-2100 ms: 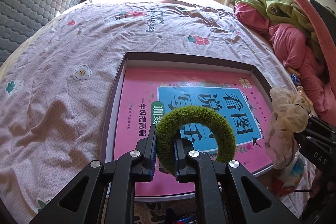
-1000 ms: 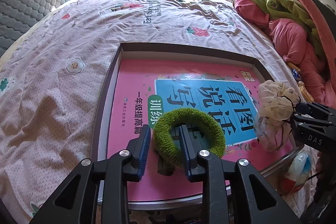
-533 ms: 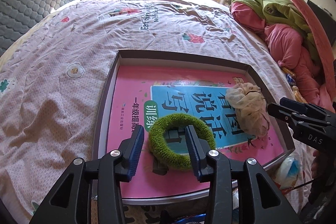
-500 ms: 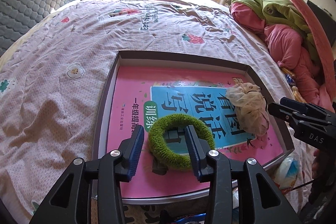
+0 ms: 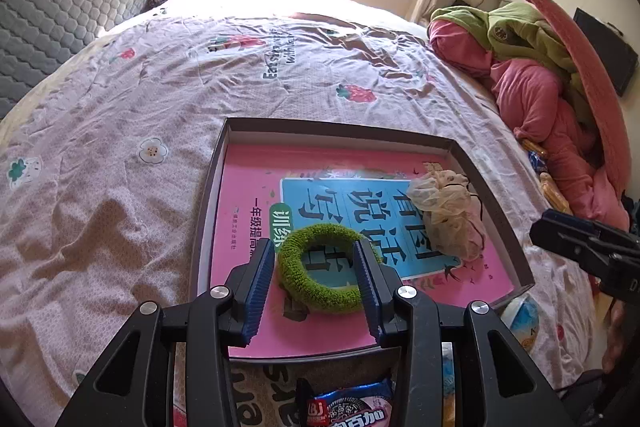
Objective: Organize objects
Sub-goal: 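Withdraw both tools from the tray back toward the oranges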
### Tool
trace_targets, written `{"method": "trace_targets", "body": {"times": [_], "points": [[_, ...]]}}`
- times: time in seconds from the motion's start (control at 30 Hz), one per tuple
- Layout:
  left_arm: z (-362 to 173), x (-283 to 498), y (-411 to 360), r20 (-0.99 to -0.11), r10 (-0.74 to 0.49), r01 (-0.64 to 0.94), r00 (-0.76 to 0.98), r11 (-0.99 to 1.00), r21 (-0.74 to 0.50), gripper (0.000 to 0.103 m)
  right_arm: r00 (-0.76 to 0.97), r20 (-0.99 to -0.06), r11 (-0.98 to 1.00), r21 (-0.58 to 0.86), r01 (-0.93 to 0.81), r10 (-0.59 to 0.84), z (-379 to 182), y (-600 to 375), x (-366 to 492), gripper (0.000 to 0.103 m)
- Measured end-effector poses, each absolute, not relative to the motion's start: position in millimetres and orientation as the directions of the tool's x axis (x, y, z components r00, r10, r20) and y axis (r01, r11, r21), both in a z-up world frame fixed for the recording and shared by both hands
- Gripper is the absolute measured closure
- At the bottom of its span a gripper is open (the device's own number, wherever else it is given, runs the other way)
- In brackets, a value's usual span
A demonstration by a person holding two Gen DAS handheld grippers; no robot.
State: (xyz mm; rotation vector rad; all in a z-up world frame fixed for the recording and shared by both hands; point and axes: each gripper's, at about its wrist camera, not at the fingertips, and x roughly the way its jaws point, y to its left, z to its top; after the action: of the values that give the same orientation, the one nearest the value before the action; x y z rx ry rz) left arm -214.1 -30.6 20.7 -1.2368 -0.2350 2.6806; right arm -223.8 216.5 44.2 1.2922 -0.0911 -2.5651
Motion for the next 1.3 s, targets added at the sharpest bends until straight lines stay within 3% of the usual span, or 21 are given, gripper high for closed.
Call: {"method": "trace_targets", "body": {"times": [0.17, 0.3, 0.57, 0.77, 0.93, 1.3], "points": [[35, -193, -28, -0.716, 0.238, -0.115, -0.656, -0.97, -0.216, 0.06, -0.523, -0.787, -0.944, 0.241, 0.227, -0.327, 51, 213, -177, 0.05], [45, -169, -21, -0.697, 0.249, -0.147, -0.672, -0.968, -0.204, 0.059, -0.492, -0.81, -0.943, 0.213, 0.257, -0.318, 45, 206, -124, 0.05], [37, -119, -23, -0.708, 0.252, -0.14, -0.66, -0.967, -0.213, 0.047, -0.549, -0.802, -0.969, 0.152, 0.196, -0.237, 11, 208, -60, 0.05], [20, -96, -28, -0.738, 0.239, -0.107, -0.632, -0.969, -0.222, 0.039, -0.603, -0.765, -0.97, 0.126, 0.207, -0.228, 5, 203, -56, 0.049], [5, -78, -29, -0.751, 0.228, -0.105, -0.619, -0.972, -0.209, 0.038, -0.65, -0.739, -0.977, 0.052, 0.207, -0.177, -8, 201, -62, 0.049], [-12, -72, -20, -0.758, 0.23, -0.13, -0.61, -0.973, -0.19, 0.037, -0.679, -0.711, -0.982, 0.092, 0.167, -0.182, -14, 218, -82, 0.049]]}}
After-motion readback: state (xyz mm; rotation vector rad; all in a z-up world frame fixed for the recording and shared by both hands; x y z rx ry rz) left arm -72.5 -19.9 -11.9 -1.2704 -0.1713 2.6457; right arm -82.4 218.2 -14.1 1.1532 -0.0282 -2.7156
